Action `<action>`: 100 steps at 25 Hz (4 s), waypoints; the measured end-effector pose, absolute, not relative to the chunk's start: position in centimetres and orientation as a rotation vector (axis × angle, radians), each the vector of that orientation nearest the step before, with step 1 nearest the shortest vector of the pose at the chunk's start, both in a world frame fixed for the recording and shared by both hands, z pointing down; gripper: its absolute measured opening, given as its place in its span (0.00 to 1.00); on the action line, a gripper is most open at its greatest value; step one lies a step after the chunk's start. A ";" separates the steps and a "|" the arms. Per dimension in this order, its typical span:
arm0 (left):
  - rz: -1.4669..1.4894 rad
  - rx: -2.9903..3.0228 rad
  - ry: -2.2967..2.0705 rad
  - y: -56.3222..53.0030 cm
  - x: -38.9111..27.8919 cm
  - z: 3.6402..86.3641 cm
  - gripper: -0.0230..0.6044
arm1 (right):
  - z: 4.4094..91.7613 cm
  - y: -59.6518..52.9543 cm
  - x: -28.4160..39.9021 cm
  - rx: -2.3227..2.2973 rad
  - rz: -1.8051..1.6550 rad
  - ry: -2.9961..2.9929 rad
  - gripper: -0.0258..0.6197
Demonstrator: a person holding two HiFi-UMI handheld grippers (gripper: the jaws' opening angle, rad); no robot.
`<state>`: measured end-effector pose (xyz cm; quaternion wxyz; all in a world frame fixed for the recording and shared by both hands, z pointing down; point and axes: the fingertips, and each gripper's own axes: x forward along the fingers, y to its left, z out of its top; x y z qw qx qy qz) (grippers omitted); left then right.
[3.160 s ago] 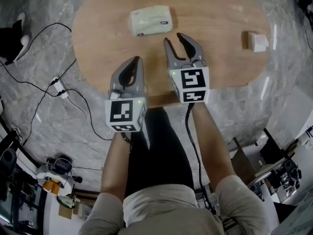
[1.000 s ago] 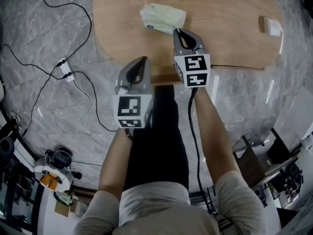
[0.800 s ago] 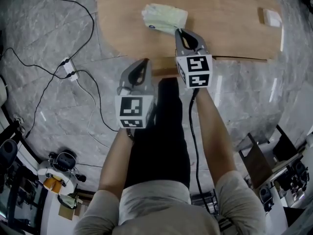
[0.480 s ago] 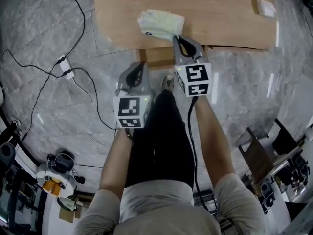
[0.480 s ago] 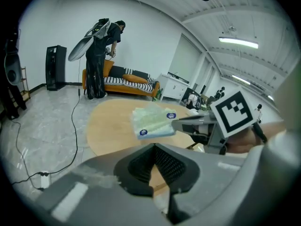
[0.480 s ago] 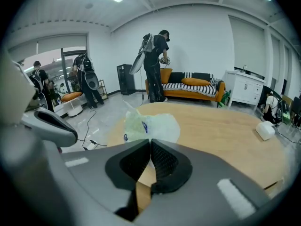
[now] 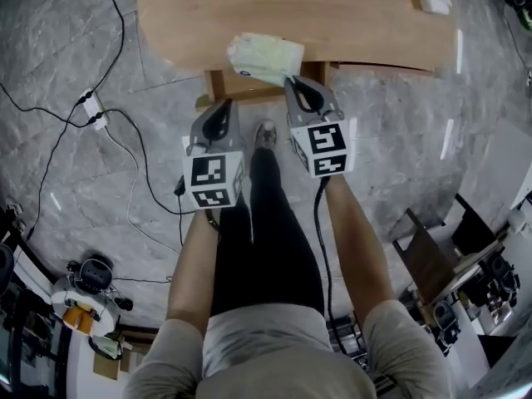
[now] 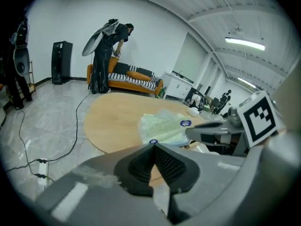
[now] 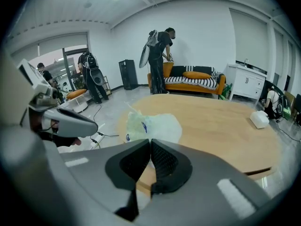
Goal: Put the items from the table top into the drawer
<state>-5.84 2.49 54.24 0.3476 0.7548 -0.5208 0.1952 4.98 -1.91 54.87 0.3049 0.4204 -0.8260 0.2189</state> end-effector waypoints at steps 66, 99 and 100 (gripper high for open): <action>0.642 1.865 -1.287 3.5 -2.2 62.5 0.07 | 72.6 -0.8 9.3 0.950 0.819 -1.901 0.06; 0.397 2.082 -1.565 0.6 -3.8 31.3 0.07 | 31.8 -2.3 3.1 1.272 0.460 -2.412 0.05; 0.381 2.112 -1.587 0.1 -4.1 29.4 0.07 | 29.8 -2.4 2.8 1.288 0.427 -2.442 0.05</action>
